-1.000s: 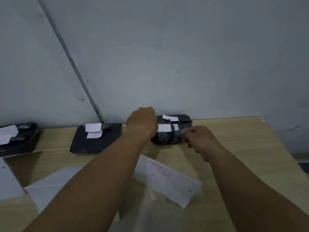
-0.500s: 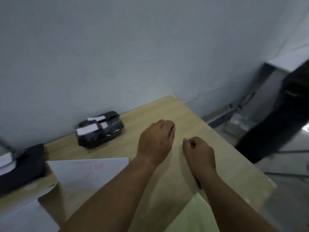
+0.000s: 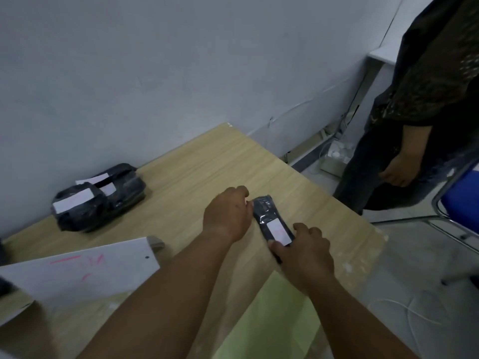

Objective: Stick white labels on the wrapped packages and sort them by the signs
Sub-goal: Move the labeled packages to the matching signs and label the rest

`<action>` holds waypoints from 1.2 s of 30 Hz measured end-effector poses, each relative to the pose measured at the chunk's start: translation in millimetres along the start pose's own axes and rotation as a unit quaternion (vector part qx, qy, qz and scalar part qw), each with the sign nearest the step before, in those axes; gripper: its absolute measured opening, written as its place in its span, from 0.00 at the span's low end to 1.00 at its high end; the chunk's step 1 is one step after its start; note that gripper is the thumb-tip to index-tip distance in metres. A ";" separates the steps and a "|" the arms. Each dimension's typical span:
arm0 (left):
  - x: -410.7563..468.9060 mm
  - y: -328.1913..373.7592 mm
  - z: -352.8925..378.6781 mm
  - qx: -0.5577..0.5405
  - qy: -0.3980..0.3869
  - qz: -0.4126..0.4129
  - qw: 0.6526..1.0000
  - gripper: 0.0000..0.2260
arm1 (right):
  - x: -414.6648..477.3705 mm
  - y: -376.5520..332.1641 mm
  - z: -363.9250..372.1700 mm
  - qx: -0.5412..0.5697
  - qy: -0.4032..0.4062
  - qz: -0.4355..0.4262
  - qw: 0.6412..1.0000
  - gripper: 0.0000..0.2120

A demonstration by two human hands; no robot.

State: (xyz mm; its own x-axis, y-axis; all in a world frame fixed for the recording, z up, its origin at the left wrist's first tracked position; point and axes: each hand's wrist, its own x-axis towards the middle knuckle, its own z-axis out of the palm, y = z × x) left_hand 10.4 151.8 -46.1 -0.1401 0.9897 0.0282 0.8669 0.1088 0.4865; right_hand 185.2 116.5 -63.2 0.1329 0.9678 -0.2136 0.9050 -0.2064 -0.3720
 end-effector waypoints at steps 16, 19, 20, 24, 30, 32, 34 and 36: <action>62.9 13.2 43.3 0.110 -0.165 -0.055 0.979 0.19 | 44.0 4.0 5.6 -0.064 -0.045 -0.025 0.997 0.24; 60.9 11.4 41.5 0.101 -0.169 -0.061 0.979 0.18 | 42.1 1.5 5.9 -0.066 -0.045 -0.020 0.997 0.23; 59.8 10.6 40.5 0.092 -0.168 -0.066 0.979 0.18 | 41.2 0.6 5.1 -0.066 -0.047 -0.019 0.997 0.23; 51.1 4.3 31.0 0.022 -0.148 -0.097 0.984 0.16 | 36.9 0.3 3.0 -0.018 -0.049 -0.025 0.998 0.14; 42.7 9.6 -11.1 -0.169 -0.170 -0.215 0.947 0.15 | 45.0 -7.2 -25.0 0.294 0.001 -0.038 0.955 0.09; 38.4 12.3 -41.0 -0.305 -0.165 -0.255 0.903 0.10 | 48.4 -23.0 -42.4 0.368 0.010 -0.049 0.929 0.10; 34.1 9.9 -76.7 -0.424 -0.129 -0.261 0.858 0.07 | 51.9 -49.1 -57.7 0.430 0.025 -0.062 0.900 0.10; 24.4 -1.1 -114.9 -0.500 -0.068 -0.259 0.823 0.07 | 51.9 -83.6 -68.6 0.504 0.015 -0.055 0.862 0.09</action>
State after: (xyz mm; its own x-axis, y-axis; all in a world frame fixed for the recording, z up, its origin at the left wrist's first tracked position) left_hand -48.9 165.2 54.4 -0.2535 0.8432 -0.4741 -0.1303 0.4559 0.8804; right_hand 144.2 193.8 18.8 0.0931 0.9898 -0.1080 0.1043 -0.1176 -0.9876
